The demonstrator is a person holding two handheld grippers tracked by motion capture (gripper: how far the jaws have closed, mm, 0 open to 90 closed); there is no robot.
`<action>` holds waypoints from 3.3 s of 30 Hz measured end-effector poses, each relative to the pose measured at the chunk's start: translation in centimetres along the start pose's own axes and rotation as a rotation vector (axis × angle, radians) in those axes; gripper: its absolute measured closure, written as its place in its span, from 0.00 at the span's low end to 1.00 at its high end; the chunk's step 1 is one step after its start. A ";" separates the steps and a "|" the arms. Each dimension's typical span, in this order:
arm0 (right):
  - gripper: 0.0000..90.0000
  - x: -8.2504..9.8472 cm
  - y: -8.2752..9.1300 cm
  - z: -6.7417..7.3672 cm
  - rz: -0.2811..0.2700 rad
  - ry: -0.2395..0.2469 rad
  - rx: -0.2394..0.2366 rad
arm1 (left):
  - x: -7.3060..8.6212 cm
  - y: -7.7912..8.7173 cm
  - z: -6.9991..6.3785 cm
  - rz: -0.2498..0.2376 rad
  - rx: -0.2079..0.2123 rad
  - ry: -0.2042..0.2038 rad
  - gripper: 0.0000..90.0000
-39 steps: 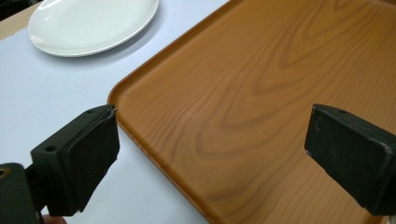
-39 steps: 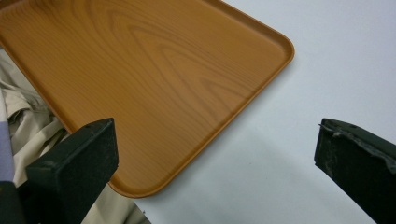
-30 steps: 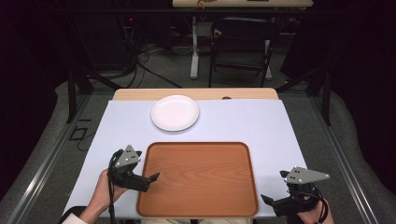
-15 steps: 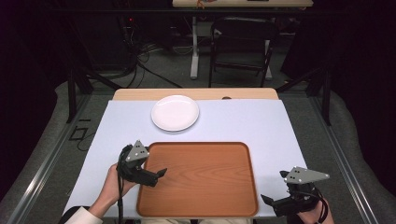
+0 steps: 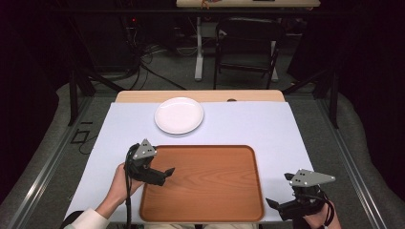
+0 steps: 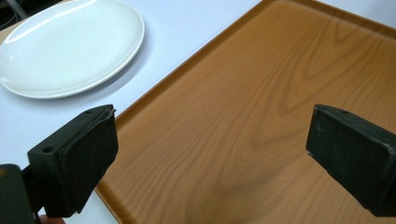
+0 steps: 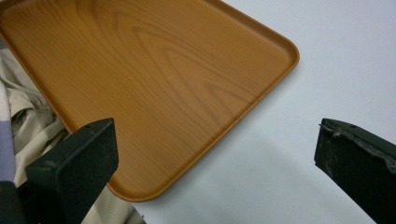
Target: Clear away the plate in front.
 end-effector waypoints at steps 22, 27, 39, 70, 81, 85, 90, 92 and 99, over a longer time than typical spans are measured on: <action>0.00 -0.9 -0.6 -0.8 -0.083 -0.024 0.004 | -0.9 -1.2 1.2 -0.052 0.001 0.122 0.01; 0.00 -0.9 -0.6 -0.7 -0.072 -0.016 0.005 | -1.1 -1.8 1.4 -0.064 -0.001 0.173 0.01; 0.00 -0.7 -0.6 -0.7 -0.066 -0.006 0.014 | -2.9 -4.9 2.2 -0.127 0.069 0.339 0.00; 0.00 -0.6 -0.6 -0.7 -0.060 -0.006 0.004 | -3.0 -11.8 8.6 -0.330 0.140 0.974 0.02; 0.00 -0.6 -0.7 -0.7 -0.052 -0.010 0.006 | -2.9 -12.9 10.2 -0.386 0.070 1.111 0.10; 0.00 -0.6 -0.8 -0.7 -0.048 -0.008 0.005 | -2.8 -13.2 11.0 -0.418 0.022 1.197 0.15; 0.00 -0.6 -0.8 -0.7 -0.041 -0.009 0.005 | -2.6 -13.4 11.8 -0.441 -0.056 1.262 0.20; 0.00 -0.6 -0.8 -0.7 -0.041 -0.009 0.005 | -2.6 -13.4 12.0 -0.454 -0.077 1.292 0.20; 0.00 -0.6 -0.8 -0.7 -0.038 -0.009 0.002 | -2.4 -13.5 12.7 -0.501 -0.137 1.374 0.32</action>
Point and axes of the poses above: each handheld gripper's, and its own axes: y roughly backward along the jaws, x roughly out of its underside, z roughly to its left, the point moved 6 cm from there along -y, roughly forward along the jaws, and after that the axes turned 11 degrees about x, right-handed, at the moved point
